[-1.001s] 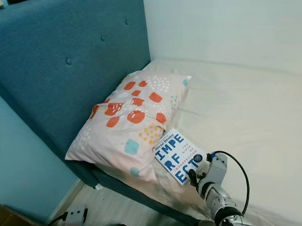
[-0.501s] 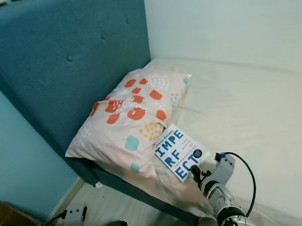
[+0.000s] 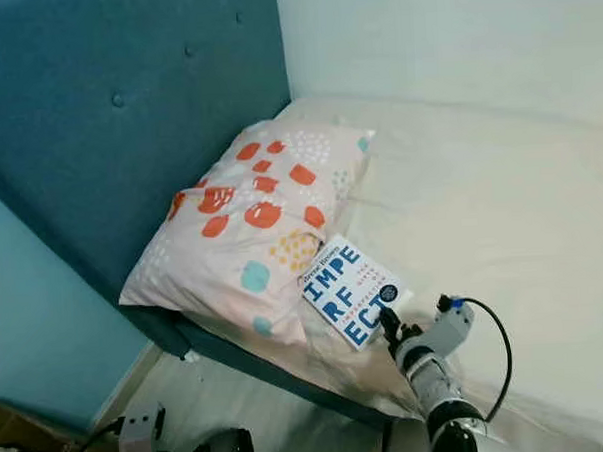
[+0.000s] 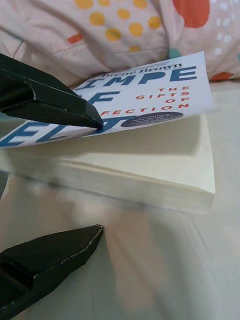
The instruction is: Clean up the room
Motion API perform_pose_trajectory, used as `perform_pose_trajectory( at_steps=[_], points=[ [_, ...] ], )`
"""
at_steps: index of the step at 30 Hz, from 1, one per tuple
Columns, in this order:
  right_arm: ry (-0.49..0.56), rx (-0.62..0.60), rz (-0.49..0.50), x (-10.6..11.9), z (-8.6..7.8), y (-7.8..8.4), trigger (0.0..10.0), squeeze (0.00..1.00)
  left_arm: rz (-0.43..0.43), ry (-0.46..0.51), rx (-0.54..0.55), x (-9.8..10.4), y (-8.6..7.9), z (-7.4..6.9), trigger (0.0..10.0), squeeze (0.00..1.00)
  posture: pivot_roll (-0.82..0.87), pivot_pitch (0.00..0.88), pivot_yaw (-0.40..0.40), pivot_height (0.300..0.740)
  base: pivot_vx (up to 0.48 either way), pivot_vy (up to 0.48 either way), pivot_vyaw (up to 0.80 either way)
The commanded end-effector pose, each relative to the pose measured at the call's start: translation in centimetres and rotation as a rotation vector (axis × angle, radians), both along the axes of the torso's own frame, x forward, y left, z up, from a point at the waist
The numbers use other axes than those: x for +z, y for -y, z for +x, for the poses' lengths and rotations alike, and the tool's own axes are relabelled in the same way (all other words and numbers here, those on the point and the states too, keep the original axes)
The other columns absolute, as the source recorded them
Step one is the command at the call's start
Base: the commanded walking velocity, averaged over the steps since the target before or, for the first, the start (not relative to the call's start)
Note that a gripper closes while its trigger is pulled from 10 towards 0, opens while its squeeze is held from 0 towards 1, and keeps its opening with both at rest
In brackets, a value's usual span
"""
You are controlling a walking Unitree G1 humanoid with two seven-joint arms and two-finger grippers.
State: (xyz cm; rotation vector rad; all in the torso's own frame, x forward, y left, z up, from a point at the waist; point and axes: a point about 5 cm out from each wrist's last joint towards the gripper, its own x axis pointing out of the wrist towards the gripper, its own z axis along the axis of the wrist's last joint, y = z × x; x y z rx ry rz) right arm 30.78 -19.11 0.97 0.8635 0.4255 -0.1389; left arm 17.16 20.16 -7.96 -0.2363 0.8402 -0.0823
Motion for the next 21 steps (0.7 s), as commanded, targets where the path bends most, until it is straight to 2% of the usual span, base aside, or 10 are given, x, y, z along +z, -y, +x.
perform_pose_trajectory(
  at_steps=[1, 8, 14, 20, 21],
  points=[
    [-0.008, 0.034, 0.06, -0.2, 0.0, -1.4, 10.0, 0.0, -0.002, -0.262, 0.0, -2.7, -0.3, -6.7, 10.0, 0.0, 0.18, 0.268, 0.019, 0.571, 0.0, 0.0, 0.0],
    [0.025, 0.107, 0.055, 0.4, 0.7, -2.5, 10.0, 0.0, -0.007, -0.261, -0.008, -2.7, -0.1, -6.9, 10.0, 0.0, 0.17, 0.271, 0.014, 0.571, 0.0, 0.0, 0.0],
    [0.005, 0.103, 0.057, -0.3, -0.2, -1.7, 10.0, 0.0, -0.009, -0.263, -0.016, -2.8, -0.1, -7.1, 10.0, 0.0, 0.16, 0.272, 0.017, 0.571, 0.0, 0.0, 0.0],
    [-0.064, 0.07, 0.014, -1.0, -0.7, -0.9, 10.0, 0.0, -0.012, -0.261, -0.017, -2.7, 0.0, -7.0, 10.0, 0.0, 0.16, 0.271, 0.016, 0.571, 0.0, 0.0, 0.0],
    [-0.047, 0.04, 0.018, -0.7, -0.5, -0.7, 0.0, 0.0, -0.013, -0.26, -0.015, -2.7, 0.0, -7.0, 10.0, 0.0, 0.16, 0.273, 0.014, 0.571, 0.0, 0.0, 0.0]
  ],
)
